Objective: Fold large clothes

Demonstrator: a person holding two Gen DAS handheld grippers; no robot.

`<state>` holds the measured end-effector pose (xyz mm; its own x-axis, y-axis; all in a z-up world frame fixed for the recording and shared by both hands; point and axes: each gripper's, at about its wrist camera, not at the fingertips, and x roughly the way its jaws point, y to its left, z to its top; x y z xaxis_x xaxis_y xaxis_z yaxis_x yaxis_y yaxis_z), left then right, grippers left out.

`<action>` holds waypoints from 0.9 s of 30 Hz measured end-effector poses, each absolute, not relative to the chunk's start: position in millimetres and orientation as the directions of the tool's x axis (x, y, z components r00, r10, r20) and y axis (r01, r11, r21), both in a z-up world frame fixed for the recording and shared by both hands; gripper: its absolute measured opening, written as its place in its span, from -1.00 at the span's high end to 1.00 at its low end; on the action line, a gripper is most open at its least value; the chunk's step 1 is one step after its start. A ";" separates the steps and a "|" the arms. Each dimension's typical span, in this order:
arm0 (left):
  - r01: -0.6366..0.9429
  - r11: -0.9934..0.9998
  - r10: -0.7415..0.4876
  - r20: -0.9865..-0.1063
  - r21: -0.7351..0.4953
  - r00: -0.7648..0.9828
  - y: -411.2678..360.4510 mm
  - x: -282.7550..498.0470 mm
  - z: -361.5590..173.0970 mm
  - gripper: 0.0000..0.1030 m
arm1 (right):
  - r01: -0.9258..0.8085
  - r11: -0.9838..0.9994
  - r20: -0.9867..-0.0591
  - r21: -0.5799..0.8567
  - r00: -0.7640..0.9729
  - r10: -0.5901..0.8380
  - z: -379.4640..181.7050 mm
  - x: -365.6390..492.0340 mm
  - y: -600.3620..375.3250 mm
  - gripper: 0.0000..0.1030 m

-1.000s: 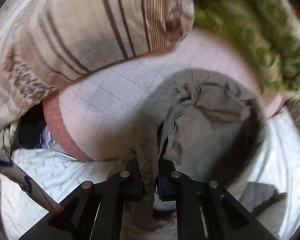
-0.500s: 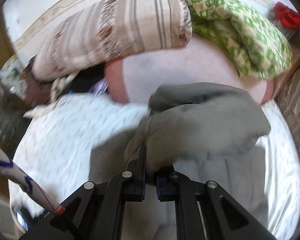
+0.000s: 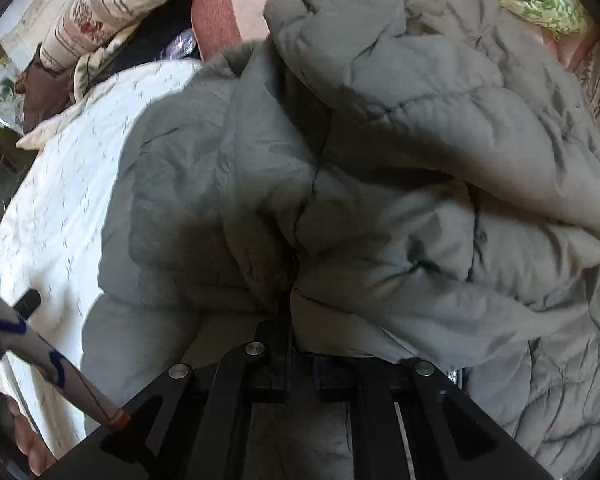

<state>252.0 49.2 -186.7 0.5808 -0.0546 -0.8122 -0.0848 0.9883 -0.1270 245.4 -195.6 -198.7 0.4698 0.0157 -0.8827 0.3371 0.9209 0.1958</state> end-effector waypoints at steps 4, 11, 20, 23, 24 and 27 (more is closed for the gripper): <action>-0.089 0.986 -0.063 -0.812 -0.140 0.580 51.5 251.4 -186.3 -0.37 | 0.265 0.938 -0.841 0.225 0.539 0.050 -171.8 221.4 -185.2 -0.12; -0.073 0.988 -0.069 -0.810 -0.137 0.583 48.3 247.5 -185.4 -0.37 | 0.223 0.953 -0.833 0.207 0.551 0.052 -145.0 169.0 -173.2 -0.41; -0.062 0.992 -0.054 -0.809 -0.112 0.586 40.5 247.3 -186.9 -0.37 | 0.344 0.929 -0.687 -0.136 0.643 -0.338 -73.1 211.1 -214.8 -0.57; -0.060 0.993 -0.048 -0.810 -0.101 0.585 38.5 248.2 -187.8 -0.37 | 0.410 0.895 -0.701 -0.175 0.586 -0.406 -89.1 260.8 -246.1 -0.57; -0.060 0.993 -0.047 -0.810 -0.101 0.584 38.5 248.3 -187.8 -0.37 | 0.431 0.890 -0.730 -0.152 0.558 -0.395 -101.0 271.9 -258.8 -0.57; -0.059 0.990 -0.067 -0.811 -0.125 0.581 40.3 249.1 -187.0 -0.37 | 0.457 0.887 -0.836 -0.063 0.462 -0.297 -147.3 275.5 -275.3 -0.55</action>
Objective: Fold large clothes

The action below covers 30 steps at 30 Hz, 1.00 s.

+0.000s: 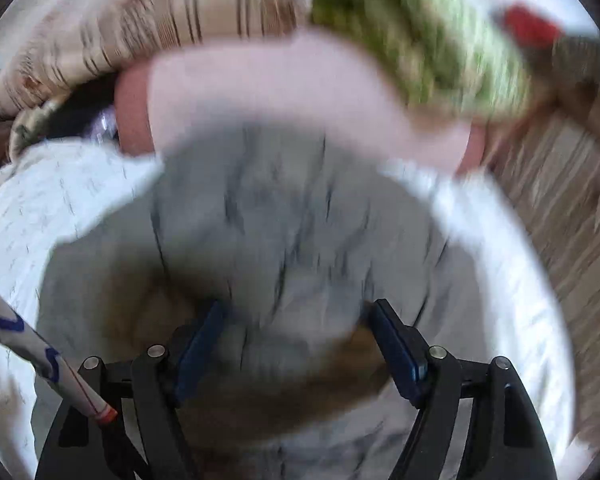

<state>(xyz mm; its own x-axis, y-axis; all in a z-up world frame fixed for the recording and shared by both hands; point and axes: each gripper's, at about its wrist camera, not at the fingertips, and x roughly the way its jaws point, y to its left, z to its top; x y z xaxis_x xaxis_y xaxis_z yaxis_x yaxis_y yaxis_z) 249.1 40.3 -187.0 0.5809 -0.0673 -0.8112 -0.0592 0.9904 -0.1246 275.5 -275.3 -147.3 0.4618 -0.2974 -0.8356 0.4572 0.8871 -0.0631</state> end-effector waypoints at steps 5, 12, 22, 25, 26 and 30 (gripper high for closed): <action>-0.036 0.991 -0.084 -0.812 -0.128 0.578 35.6 247.1 -187.1 -0.37 | 0.420 0.901 -0.873 -0.109 0.393 -0.289 -217.7 222.7 -245.9 -0.58; -0.050 0.992 -0.062 -0.810 -0.113 0.584 37.5 244.7 -186.7 -0.37 | 0.519 0.843 -0.894 0.141 0.433 -0.117 -191.3 216.9 -286.6 -0.64; -0.032 0.996 -0.046 -0.812 -0.079 0.582 30.8 243.9 -188.5 -0.37 | 0.366 0.928 -0.785 0.062 0.593 -0.181 -129.6 251.1 -210.4 -0.64; -0.031 0.997 -0.044 -0.811 -0.076 0.583 30.9 245.0 -188.0 -0.37 | 0.348 0.935 -0.878 0.066 0.465 -0.111 -181.9 295.5 -196.6 -0.65; -0.029 0.997 -0.044 -0.811 -0.076 0.583 31.0 245.6 -187.9 -0.37 | 0.353 0.935 -0.887 0.033 0.442 -0.136 -196.7 301.3 -192.4 -0.73; -0.024 0.997 -0.051 -0.813 -0.079 0.580 30.7 246.9 -187.7 -0.37 | 0.332 0.943 -0.869 -0.020 0.460 -0.180 -190.9 306.2 -186.6 -0.76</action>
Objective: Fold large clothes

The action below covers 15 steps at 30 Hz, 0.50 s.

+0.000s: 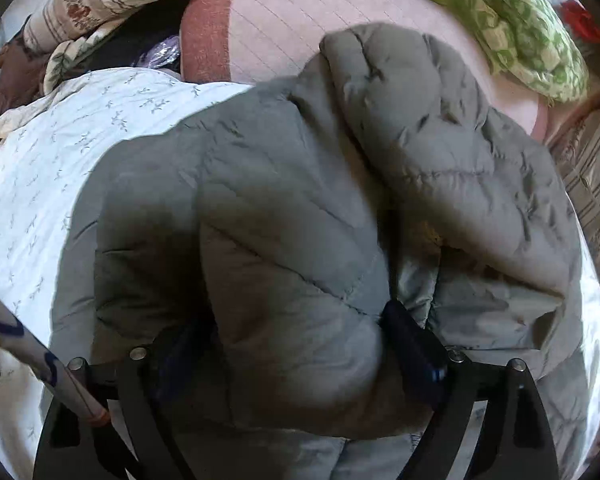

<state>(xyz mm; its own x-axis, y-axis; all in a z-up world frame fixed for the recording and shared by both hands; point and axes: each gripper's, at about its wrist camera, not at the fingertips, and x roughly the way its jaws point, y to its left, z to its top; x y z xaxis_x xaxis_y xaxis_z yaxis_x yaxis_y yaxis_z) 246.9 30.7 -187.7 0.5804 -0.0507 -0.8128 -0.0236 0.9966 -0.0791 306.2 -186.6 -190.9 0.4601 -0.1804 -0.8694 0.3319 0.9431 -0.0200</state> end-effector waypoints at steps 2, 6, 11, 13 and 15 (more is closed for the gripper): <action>-0.022 0.996 -0.054 -0.815 -0.081 0.578 30.4 246.6 -187.8 -0.37 | 0.318 0.946 -0.868 0.057 0.484 -0.110 -175.3 293.3 -198.4 -0.71; -0.006 0.997 -0.062 -0.805 -0.081 0.590 28.9 241.4 -184.4 -0.37 | 0.303 0.942 -0.857 0.145 0.514 -0.034 -139.1 236.1 -225.6 -0.71; 0.022 0.995 -0.089 -0.768 -0.097 0.634 29.3 217.0 -168.5 -0.37 | 0.355 0.918 -0.862 0.180 0.505 -0.027 -108.3 135.2 -267.2 -0.71; 0.049 0.993 -0.115 -0.741 -0.110 0.662 30.2 197.2 -157.4 -0.37 | 0.397 0.898 -0.860 0.187 0.509 -0.046 -97.5 94.5 -293.5 -0.71; 0.067 0.993 -0.115 -0.728 -0.095 0.676 30.6 178.5 -149.9 -0.37 | 0.448 0.875 -0.855 0.183 0.512 -0.083 -89.5 49.5 -319.9 -0.71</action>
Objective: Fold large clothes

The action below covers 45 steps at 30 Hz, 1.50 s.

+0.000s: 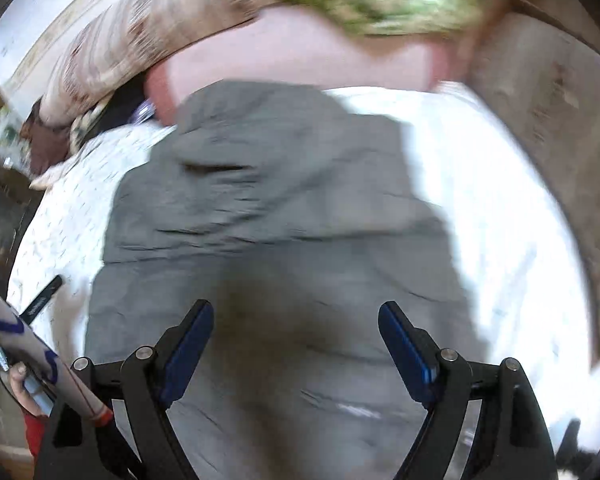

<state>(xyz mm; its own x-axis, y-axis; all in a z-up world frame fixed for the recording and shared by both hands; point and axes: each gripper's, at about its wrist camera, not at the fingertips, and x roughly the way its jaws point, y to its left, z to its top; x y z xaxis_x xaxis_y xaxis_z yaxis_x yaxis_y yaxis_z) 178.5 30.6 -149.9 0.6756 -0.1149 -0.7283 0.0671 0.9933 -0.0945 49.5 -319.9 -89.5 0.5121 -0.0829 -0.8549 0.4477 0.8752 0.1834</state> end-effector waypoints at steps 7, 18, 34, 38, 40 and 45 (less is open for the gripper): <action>0.137 0.977 -0.214 -0.797 -0.165 0.565 51.1 127.9 -160.2 -0.37 | 0.631 0.760 -0.872 0.153 0.449 -0.197 -114.9 -62.4 -404.1 -0.76; 0.012 0.979 -0.183 -0.862 -0.202 0.473 108.4 74.5 -167.7 -0.37 | 0.658 0.752 -0.888 -0.045 0.318 -0.332 -140.9 -130.6 -450.2 -0.68; 0.174 0.909 -0.414 -0.864 -0.378 0.286 54.3 78.7 -216.6 -0.45 | 0.548 0.798 -0.870 0.250 0.488 -0.063 -172.7 -123.9 -448.0 -0.76; 0.215 0.841 -0.538 -0.812 -0.497 0.225 47.6 82.7 -219.7 -0.45 | 0.537 0.719 -0.845 0.441 0.518 0.132 -220.8 -104.4 -442.4 -0.53; 0.212 0.809 -0.585 -0.785 -0.548 0.204 50.1 82.7 -222.3 -0.44 | 0.533 0.696 -0.829 0.481 0.536 0.162 -231.8 -101.0 -438.1 -0.53; 0.139 0.694 -0.720 -0.675 -0.707 0.163 69.5 76.6 -228.5 -0.44 | 0.465 0.692 -0.788 0.552 0.563 0.250 -228.2 -106.6 -427.5 -0.37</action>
